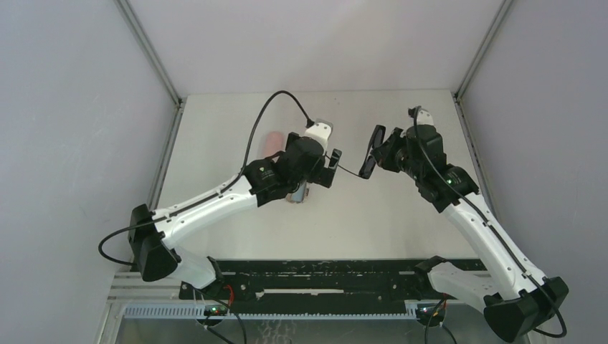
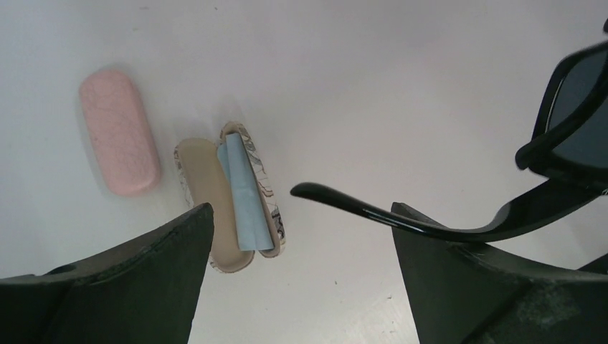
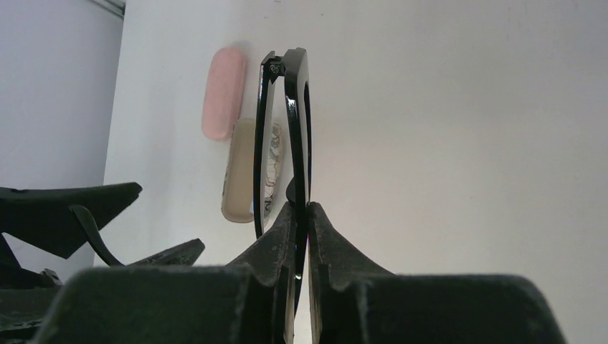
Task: Organize the sunglasses
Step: Fold the sunglasses.
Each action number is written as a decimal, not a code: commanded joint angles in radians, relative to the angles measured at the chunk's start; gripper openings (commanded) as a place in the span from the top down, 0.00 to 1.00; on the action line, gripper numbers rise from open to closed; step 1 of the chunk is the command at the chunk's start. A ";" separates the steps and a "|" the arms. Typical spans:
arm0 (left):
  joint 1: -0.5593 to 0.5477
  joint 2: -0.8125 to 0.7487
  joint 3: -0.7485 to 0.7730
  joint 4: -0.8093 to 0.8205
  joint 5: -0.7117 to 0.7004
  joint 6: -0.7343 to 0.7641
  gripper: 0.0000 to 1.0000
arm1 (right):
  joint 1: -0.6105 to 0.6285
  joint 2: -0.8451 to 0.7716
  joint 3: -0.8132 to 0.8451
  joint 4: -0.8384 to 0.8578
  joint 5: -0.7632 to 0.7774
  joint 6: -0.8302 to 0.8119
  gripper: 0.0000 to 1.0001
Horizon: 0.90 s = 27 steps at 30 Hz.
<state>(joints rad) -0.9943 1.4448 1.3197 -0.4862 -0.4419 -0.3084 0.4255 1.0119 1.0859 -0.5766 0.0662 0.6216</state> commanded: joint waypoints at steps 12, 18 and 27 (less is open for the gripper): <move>-0.016 0.047 0.185 -0.063 -0.116 0.084 0.04 | 0.112 0.031 0.039 0.086 -0.072 -0.093 1.00; -0.033 0.058 0.216 -0.068 -0.072 0.118 0.02 | 0.154 0.075 0.088 0.092 -0.151 -0.116 1.00; -0.040 0.044 0.196 -0.038 -0.001 0.126 0.00 | 0.184 0.103 0.095 0.129 -0.288 -0.140 1.00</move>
<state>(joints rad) -1.0237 1.5051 1.4818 -0.5880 -0.5034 -0.1978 0.5953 1.1110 1.1362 -0.5159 -0.1326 0.5159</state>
